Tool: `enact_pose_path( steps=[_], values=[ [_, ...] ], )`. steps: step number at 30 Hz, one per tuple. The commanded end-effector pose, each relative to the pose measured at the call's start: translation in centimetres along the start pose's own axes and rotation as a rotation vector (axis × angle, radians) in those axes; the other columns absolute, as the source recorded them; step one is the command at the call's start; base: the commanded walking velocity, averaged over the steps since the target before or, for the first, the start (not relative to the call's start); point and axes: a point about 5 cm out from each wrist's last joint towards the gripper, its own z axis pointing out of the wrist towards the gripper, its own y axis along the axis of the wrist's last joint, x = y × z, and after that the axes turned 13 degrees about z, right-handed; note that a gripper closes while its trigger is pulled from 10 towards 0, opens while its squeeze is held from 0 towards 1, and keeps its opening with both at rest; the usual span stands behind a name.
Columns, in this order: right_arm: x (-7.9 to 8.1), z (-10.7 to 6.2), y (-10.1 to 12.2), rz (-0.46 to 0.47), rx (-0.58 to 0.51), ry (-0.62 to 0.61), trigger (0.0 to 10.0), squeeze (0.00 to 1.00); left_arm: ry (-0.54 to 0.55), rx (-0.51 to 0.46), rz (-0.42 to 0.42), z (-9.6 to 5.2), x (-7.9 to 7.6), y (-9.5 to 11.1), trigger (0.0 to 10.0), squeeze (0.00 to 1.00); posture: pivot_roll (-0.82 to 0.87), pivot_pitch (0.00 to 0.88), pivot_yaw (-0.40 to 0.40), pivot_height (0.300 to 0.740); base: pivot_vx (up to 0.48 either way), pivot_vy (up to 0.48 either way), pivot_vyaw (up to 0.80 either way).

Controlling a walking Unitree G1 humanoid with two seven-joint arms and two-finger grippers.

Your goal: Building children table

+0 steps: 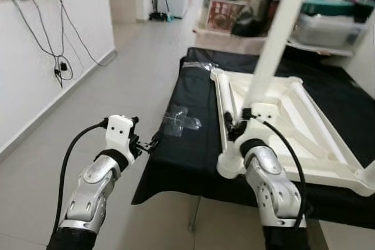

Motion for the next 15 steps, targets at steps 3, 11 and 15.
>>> enact_pose_path(
  steps=[3, 11, 15],
  values=[
    [0.8, -0.5, 1.0, -0.062, 0.073, 0.358, 10.0, 0.00, -0.013, 0.003, -0.003, 0.3, -0.6, -0.2, 10.0, 0.00, 0.09, 0.000, -0.078, 0.740, 0.000, 0.000, 0.00],
    [-1.8, -0.8, -0.3, -0.107, 0.224, 0.476, 0.0, 0.00, 0.002, 0.005, -0.009, 0.0, -0.6, -0.4, 10.0, 0.00, 0.10, 0.000, -0.098, 0.740, 0.000, 0.000, 0.00],
    [-3.6, 0.7, -1.6, -0.083, 0.242, 0.250, 0.0, 0.00, 0.007, 0.008, -0.009, -0.2, -0.5, -0.5, 10.0, 0.00, 0.11, 0.000, -0.099, 0.740, 0.000, 0.000, 0.00]
  ],
)
